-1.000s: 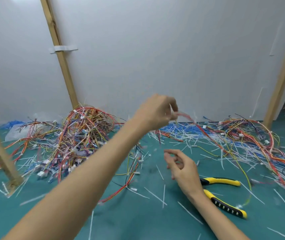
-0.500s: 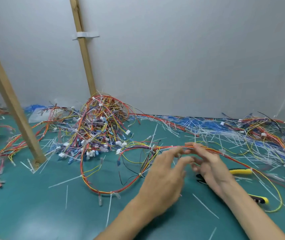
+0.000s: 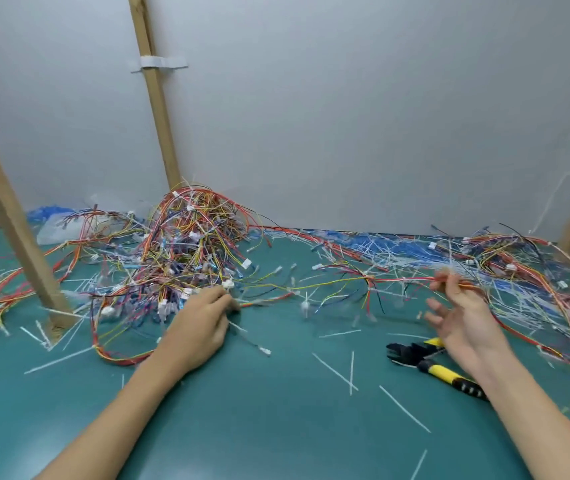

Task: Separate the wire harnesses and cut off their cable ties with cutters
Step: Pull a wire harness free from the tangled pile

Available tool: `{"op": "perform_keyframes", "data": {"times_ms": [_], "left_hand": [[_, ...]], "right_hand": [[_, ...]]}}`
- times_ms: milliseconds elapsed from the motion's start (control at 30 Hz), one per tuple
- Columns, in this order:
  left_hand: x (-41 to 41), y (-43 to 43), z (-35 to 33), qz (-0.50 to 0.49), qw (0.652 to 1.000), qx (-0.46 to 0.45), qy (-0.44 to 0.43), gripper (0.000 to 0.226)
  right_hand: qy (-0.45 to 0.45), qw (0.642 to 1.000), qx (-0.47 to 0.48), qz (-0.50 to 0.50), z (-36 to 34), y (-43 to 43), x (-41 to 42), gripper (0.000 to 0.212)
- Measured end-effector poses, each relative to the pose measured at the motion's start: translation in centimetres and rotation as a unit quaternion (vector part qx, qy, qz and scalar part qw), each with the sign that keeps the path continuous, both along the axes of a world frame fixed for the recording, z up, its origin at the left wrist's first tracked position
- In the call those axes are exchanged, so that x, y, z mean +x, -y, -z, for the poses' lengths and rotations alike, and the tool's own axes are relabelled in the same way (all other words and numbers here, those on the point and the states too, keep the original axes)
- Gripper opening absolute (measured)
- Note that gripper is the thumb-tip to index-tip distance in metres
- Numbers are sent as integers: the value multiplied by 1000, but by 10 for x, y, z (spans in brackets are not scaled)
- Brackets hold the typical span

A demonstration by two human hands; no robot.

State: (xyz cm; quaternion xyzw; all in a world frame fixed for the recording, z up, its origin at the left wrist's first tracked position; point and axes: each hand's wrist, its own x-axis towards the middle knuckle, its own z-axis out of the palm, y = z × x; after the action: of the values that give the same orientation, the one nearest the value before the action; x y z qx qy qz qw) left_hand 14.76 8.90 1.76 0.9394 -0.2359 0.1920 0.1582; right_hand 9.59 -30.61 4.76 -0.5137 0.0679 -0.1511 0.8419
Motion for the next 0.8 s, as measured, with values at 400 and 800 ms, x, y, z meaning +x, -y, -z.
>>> {"op": "perform_keyframes", "data": {"times_ms": [400,800], "left_hand": [[-9,23,-10,-52,981,-158,101,32],[-19,176,-37,100,837,-438,-313,36]], "right_hand": [[11,994,110,-10,-1,-4,-3,23],[43,980,107,-161,-6,-22,-10,22]]}}
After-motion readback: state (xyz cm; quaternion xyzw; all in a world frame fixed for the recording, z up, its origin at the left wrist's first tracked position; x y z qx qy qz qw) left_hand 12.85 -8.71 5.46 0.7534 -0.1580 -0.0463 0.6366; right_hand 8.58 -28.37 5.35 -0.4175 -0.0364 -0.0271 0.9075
